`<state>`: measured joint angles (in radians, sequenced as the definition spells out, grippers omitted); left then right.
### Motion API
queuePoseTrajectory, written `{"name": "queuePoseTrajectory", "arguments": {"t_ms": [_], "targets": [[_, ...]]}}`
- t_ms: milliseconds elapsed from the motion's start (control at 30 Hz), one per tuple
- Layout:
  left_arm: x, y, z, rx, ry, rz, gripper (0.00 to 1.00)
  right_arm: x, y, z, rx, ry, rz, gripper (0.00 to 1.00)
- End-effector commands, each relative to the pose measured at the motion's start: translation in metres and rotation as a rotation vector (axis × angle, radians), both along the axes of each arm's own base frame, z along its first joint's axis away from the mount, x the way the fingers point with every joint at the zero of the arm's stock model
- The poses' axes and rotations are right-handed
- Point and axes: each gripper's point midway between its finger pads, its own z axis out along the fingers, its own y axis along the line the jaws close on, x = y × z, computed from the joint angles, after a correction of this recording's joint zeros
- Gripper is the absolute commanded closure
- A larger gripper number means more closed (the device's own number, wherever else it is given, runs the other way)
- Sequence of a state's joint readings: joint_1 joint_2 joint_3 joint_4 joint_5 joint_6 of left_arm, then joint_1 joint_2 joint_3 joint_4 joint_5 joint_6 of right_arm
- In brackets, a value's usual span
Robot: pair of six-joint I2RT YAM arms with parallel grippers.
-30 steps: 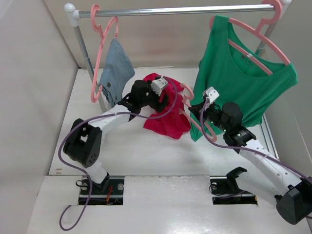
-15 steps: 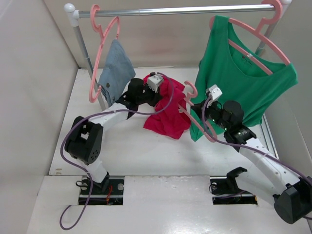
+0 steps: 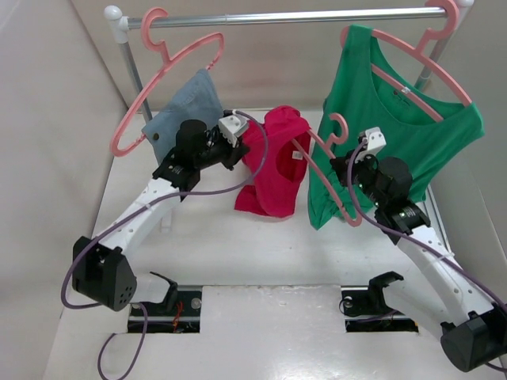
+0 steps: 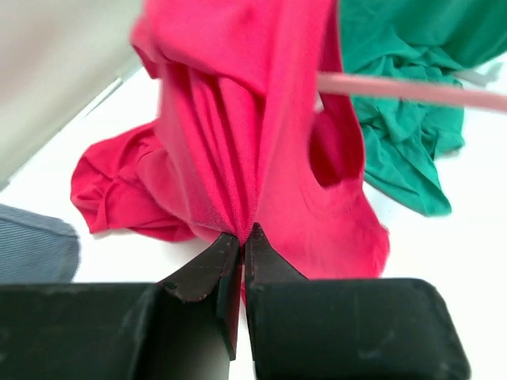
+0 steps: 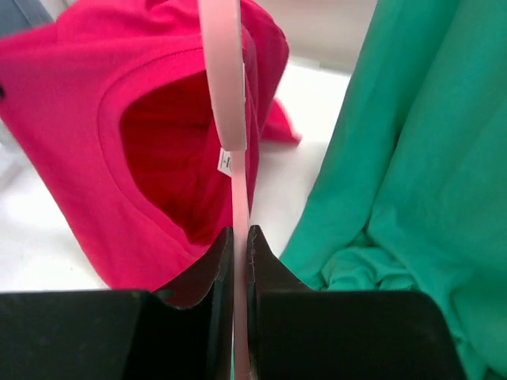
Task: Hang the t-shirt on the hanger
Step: Place tshirt on hanger
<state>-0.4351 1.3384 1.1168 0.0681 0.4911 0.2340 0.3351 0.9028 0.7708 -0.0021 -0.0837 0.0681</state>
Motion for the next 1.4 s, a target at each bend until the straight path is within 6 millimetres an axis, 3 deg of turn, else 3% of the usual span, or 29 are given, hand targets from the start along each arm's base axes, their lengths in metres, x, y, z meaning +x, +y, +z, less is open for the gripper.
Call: {"name": "queuePoseTrajectory", "arguments": {"t_ms": [0,167,300,367,400,467,567,733,867,967,1000,1100,1200,1300,1333,1367], "targets": [[-0.032,-0.009,0.000,0.060,-0.045,-0.118,1.00,0.004,-0.020,0.064,0.038,-0.168,-0.099,1.00],[-0.072,-0.025,-0.022,0.125,-0.037,-0.307,1.00,-0.002,-0.012,0.077,0.020,-0.208,-0.032,1.00],[-0.098,-0.032,-0.033,0.165,-0.062,-0.488,0.97,-0.011,0.011,0.084,0.004,-0.264,0.084,1.00],[-0.096,-0.031,-0.032,0.180,-0.077,-0.490,0.56,-0.016,0.017,0.087,-0.017,-0.299,0.134,1.00],[-0.093,-0.030,-0.028,0.191,-0.096,-0.478,0.25,-0.017,0.018,0.087,-0.027,-0.305,0.145,1.00],[-0.079,-0.027,-0.012,0.214,-0.200,-0.433,0.18,-0.018,0.022,0.072,-0.063,-0.293,0.179,1.00],[-0.070,-0.024,0.016,0.223,-0.348,-0.394,0.18,-0.021,0.029,0.061,-0.083,-0.294,0.228,1.00],[-0.057,-0.026,0.068,0.193,-0.582,-0.345,0.14,-0.031,0.043,0.062,-0.093,-0.332,0.333,1.00],[-0.041,-0.036,0.081,0.218,-0.622,-0.364,0.11,-0.036,0.049,0.057,-0.124,-0.347,0.382,1.00],[-0.023,-0.046,0.053,0.334,-0.618,-0.425,0.08,-0.038,0.052,0.057,-0.130,-0.355,0.405,1.00],[-0.015,-0.051,0.034,0.364,-0.587,-0.431,0.08,-0.039,0.053,0.057,-0.129,-0.355,0.414,1.00],[0.004,-0.054,0.040,0.376,-0.618,-0.381,0.08,-0.043,0.059,0.053,-0.126,-0.349,0.459,1.00],[0.008,-0.058,0.037,0.400,-0.633,-0.405,0.08,-0.045,0.065,0.050,-0.124,-0.340,0.491,1.00],[0.013,-0.061,0.020,0.455,-0.600,-0.436,0.18,-0.049,0.069,0.050,-0.129,-0.348,0.514,1.00],[0.018,-0.062,0.023,0.466,-0.606,-0.431,0.24,-0.050,0.071,0.050,-0.127,-0.349,0.526,1.00],[0.021,-0.064,0.014,0.474,-0.585,-0.439,0.36,-0.050,0.071,0.050,-0.127,-0.349,0.526,1.00]]}}
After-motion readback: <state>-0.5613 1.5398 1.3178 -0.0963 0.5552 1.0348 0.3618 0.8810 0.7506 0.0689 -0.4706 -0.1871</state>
